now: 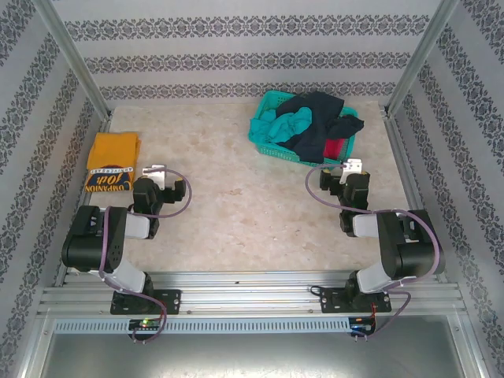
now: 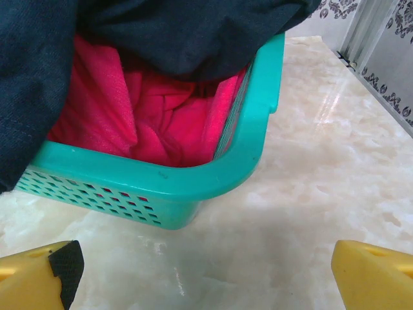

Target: Fold and stack the t-shirts

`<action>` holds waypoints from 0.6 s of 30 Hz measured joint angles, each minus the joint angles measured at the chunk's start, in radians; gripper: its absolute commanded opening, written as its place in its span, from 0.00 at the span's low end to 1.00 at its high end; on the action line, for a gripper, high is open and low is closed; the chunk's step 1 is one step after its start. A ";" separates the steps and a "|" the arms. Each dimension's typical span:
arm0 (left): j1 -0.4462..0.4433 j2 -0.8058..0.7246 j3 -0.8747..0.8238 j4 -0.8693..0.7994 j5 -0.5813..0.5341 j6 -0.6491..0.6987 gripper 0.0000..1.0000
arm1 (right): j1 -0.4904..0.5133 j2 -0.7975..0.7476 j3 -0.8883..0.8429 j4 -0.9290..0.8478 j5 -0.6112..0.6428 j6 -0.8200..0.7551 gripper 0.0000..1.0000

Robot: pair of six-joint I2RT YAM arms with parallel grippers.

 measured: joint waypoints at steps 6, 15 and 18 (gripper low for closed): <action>0.000 0.000 0.000 0.000 0.000 0.000 1.00 | 0.000 0.000 0.000 0.000 0.000 0.000 0.98; 0.000 0.000 0.000 0.000 0.000 0.000 1.00 | 0.000 0.000 0.000 0.000 0.000 0.000 0.98; 0.000 0.000 0.000 0.000 -0.009 0.000 1.00 | 0.000 0.000 0.000 0.000 0.000 0.000 0.98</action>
